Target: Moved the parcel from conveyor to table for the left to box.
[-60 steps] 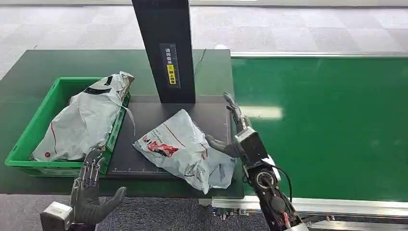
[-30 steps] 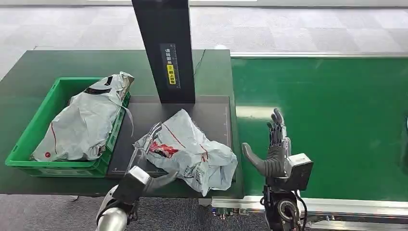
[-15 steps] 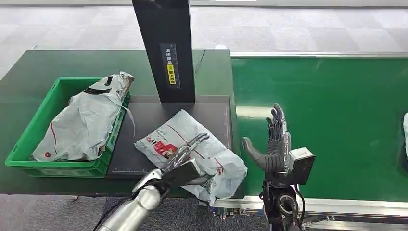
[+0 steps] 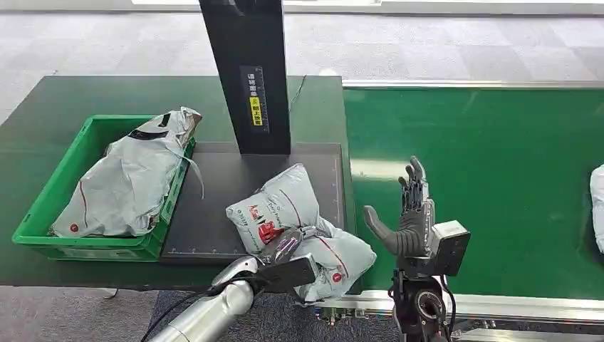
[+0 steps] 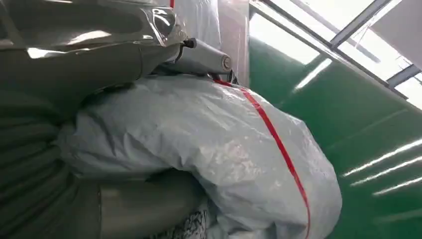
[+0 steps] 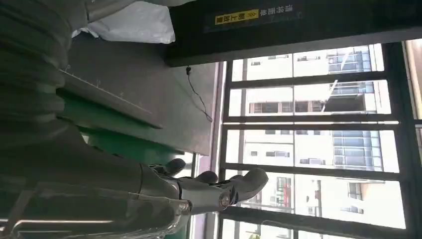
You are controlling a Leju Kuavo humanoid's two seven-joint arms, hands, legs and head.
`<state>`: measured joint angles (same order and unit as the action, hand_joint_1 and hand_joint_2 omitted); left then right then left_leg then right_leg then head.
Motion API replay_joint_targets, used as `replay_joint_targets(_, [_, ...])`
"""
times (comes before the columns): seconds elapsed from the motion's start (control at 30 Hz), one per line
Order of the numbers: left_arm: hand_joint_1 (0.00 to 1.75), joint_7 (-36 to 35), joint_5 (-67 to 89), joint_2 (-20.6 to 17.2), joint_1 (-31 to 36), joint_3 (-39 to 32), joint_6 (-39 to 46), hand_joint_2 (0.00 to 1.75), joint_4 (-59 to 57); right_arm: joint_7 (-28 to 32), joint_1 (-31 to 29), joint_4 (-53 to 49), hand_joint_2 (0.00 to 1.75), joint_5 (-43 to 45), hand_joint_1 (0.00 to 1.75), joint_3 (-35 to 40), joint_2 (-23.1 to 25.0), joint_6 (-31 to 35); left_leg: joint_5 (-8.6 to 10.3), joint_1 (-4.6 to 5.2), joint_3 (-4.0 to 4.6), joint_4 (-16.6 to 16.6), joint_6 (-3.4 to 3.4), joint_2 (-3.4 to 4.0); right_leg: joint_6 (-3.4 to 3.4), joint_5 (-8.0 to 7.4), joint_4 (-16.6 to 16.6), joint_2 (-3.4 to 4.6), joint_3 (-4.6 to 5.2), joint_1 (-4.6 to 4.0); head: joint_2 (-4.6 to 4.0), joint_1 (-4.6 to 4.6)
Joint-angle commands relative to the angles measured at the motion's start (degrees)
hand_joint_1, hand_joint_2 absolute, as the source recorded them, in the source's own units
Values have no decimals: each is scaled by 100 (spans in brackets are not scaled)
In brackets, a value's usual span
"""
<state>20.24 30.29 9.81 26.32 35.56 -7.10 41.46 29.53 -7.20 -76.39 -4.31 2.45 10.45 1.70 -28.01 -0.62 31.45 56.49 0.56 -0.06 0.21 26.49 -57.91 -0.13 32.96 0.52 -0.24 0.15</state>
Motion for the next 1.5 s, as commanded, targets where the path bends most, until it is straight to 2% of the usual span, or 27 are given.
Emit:
replay_joint_targets(0.03, [175,74,-210,-222,-254,-46,79,175,-351,-33,45,93,175,11,0,-90,-69,-3,10,1,-16,-22,-1,14,-3,-14,20,14,-8,0,0,0])
replay_joint_targets(0.17, [175,282,-595,-457,-464,-416,158,175,406,-33,133,32,175,11,0,-96,-83,-5,3,2,-17,-12,-1,14,-2,-6,9,14,-11,1,0,0])
replay_joint_targets(0.3, [175,377,-1112,-969,-863,-769,67,175,1954,-21,252,-74,175,19,0,-146,-147,-8,4,1,-13,-14,0,25,-3,-10,11,24,-2,0,0,2])
replay_joint_targets(0.5, [175,660,-1804,-1471,-1559,-1608,132,175,4253,-47,419,-202,175,14,0,-283,-163,1,-1,-4,12,0,2,24,-4,-4,-2,26,31,-5,0,0])
replay_joint_targets(0.67, [175,1015,-2052,-1424,-2001,-2287,220,175,5481,-43,553,-364,175,23,0,-358,-165,34,-4,-6,25,-1,1,26,-3,-1,-1,29,43,-7,0,0])
replay_joint_targets(0.77, [175,1049,-2092,-1405,-2136,-2406,223,175,5835,-51,583,-394,175,22,0,-378,-162,46,-4,-6,42,2,0,27,-2,-2,-2,29,59,-8,0,0])
replay_joint_targets(0.9, [175,1919,-2398,-1195,-2700,-2927,303,175,7215,-8,705,-472,175,-9,0,-459,-47,62,-7,-6,46,2,1,27,-3,2,-2,27,61,-7,0,2])
replay_joint_targets(0.97, [175,1871,-2432,-1186,-2747,-2989,239,175,7387,-1,705,-464,175,-20,0,-459,-35,62,-9,-7,54,6,2,35,-3,1,-5,35,72,-9,0,0])
replay_joint_targets(1.03, [175,1871,-2432,-1186,-2747,-2989,239,175,7387,-1,705,-464,175,-20,0,-459,-35,62,-6,-4,50,0,1,24,-4,3,-2,24,69,-6,0,0])
replay_joint_targets(1.13, [175,1976,-3013,-979,-2578,-3293,-38,175,7845,0,651,-398,175,-35,0,-503,0,60,-2,-6,57,2,2,18,-3,0,-3,18,72,-7,0,2])
replay_joint_targets(1.3, [175,1976,-3714,-570,-2220,-4165,-990,175,8383,3,643,-361,175,-68,0,-538,18,44,-2,-8,60,5,1,18,-3,-1,-2,18,73,-10,0,2])
replay_joint_targets(1.37, [175,1976,-3725,-600,-1972,-4314,-967,175,8283,2,656,-343,175,-76,0,-549,35,41,-1,-7,56,2,0,14,-3,1,-1,14,68,-9,0,2])
replay_joint_targets(1.5, [175,1602,-4161,-971,-1166,-4650,-735,175,7879,20,639,-305,175,-92,0,-555,42,31,4,-7,57,1,4,3,-6,0,-3,3,68,-9,0,0])
